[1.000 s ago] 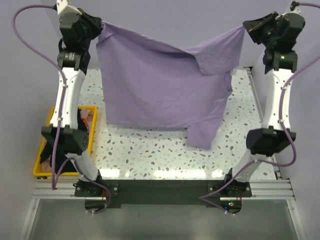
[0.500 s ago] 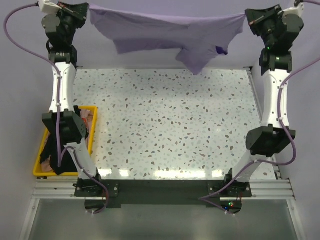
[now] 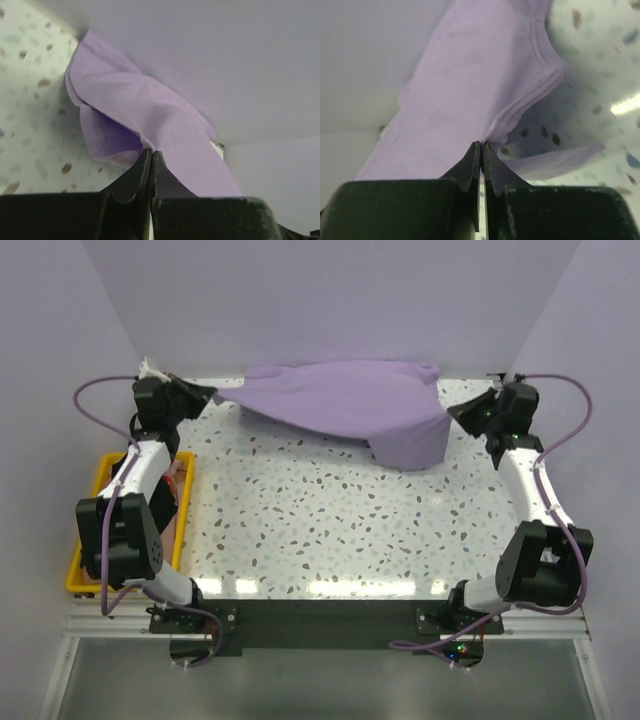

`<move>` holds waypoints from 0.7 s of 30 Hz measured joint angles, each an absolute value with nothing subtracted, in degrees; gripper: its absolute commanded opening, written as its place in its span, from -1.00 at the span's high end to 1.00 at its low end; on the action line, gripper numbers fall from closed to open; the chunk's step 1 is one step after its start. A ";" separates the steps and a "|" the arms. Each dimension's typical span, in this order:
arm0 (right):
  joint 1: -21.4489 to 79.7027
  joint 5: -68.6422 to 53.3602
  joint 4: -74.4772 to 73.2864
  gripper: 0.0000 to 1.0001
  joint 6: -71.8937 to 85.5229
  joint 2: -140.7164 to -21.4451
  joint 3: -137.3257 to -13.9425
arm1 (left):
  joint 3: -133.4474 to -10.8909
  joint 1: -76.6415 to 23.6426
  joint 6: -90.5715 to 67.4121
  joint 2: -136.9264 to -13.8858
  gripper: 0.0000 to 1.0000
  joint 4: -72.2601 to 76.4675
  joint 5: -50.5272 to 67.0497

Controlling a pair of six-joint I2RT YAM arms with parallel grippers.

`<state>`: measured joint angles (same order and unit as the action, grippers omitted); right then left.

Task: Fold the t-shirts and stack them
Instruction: Flatten the tshirt out

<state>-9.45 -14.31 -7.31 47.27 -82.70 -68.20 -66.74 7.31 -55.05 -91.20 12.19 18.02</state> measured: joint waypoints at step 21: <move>-16.05 -5.80 -26.68 0.89 34.81 -73.43 -49.25 | -29.78 4.93 -53.56 -68.97 1.00 -0.49 11.57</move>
